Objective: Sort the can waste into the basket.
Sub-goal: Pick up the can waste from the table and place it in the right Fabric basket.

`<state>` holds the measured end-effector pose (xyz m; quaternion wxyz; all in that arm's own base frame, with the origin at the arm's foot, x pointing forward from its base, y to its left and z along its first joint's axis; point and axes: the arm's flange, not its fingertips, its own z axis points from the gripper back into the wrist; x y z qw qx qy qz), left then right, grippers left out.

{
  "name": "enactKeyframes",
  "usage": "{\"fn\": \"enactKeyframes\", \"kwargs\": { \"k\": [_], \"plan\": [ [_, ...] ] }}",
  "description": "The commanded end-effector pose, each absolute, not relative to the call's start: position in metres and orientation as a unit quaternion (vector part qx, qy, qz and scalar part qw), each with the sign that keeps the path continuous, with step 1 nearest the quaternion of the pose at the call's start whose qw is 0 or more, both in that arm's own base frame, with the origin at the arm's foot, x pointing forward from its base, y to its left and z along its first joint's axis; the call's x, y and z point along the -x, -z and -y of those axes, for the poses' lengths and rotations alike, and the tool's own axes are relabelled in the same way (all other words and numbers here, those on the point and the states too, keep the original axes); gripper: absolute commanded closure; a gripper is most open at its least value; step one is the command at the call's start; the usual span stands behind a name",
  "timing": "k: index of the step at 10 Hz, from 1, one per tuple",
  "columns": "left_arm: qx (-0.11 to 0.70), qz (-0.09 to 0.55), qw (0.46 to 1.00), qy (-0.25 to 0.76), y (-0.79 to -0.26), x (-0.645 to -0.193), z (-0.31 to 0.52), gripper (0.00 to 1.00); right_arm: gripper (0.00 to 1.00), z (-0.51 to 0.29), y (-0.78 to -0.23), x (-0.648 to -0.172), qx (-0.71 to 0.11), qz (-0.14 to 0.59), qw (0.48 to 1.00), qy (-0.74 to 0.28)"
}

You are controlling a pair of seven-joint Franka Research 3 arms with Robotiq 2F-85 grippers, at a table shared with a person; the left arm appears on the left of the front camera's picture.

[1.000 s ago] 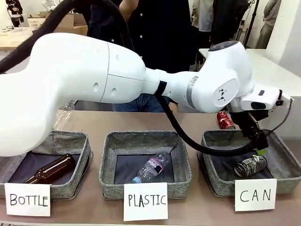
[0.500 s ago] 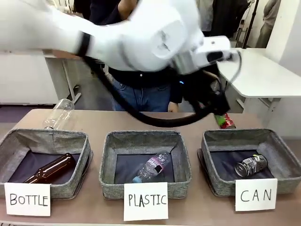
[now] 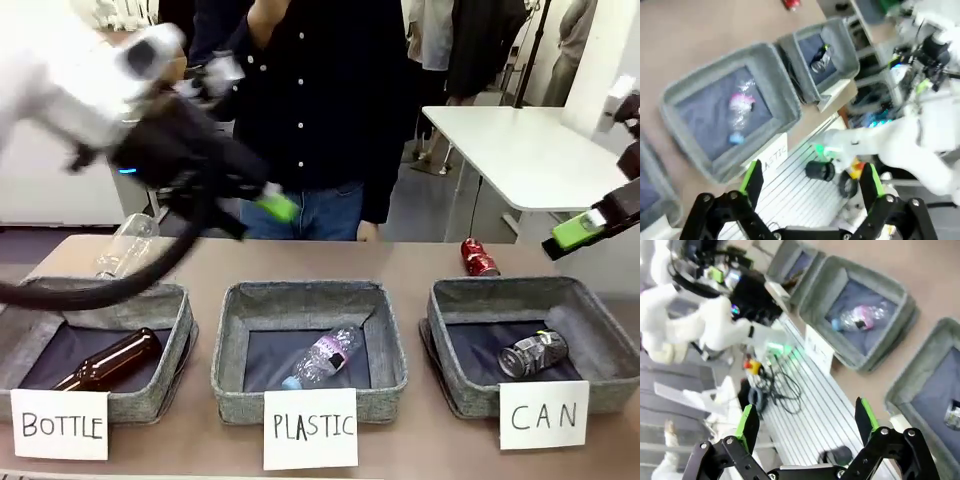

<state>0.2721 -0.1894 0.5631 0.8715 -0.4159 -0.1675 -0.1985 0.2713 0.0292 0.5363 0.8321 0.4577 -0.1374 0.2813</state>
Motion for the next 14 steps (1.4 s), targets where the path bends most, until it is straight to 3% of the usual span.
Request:
{"fn": "enactKeyframes", "kwargs": {
  "k": [1, 2, 4, 5, 6, 14],
  "plan": [
    [0.489, 0.215, 0.837, 0.114, -0.543, -0.266, 0.101, 0.0, 0.0, -0.07, -0.54, -0.268, -0.503, 0.165, 0.838, -0.131],
    [0.516, 0.233, 0.821, 0.067, -0.527, -0.266, 0.065, 0.0, 0.0, -0.084, -0.549, -0.268, -0.505, 0.186, 0.842, -0.032],
    [0.575, 0.313, 0.755, 0.026, -0.504, -0.257, 0.022, 0.0, 0.0, -0.087, -0.567, -0.269, -0.479, 0.231, 0.845, 0.06],
    [0.519, 0.232, 0.821, 0.054, -0.557, -0.282, 0.045, 0.0, 0.0, -0.068, -0.564, -0.278, -0.412, 0.283, 0.866, 0.02],
    [0.519, 0.232, 0.821, 0.054, -0.557, -0.282, 0.045, 0.0, 0.0, -0.071, -0.572, -0.287, -0.506, 0.185, 0.842, 0.005],
    [0.519, 0.232, 0.821, 0.054, -0.557, -0.282, 0.045, 0.0, 0.0, -0.071, -0.572, -0.287, -0.506, 0.185, 0.842, 0.005]
  ]
}}
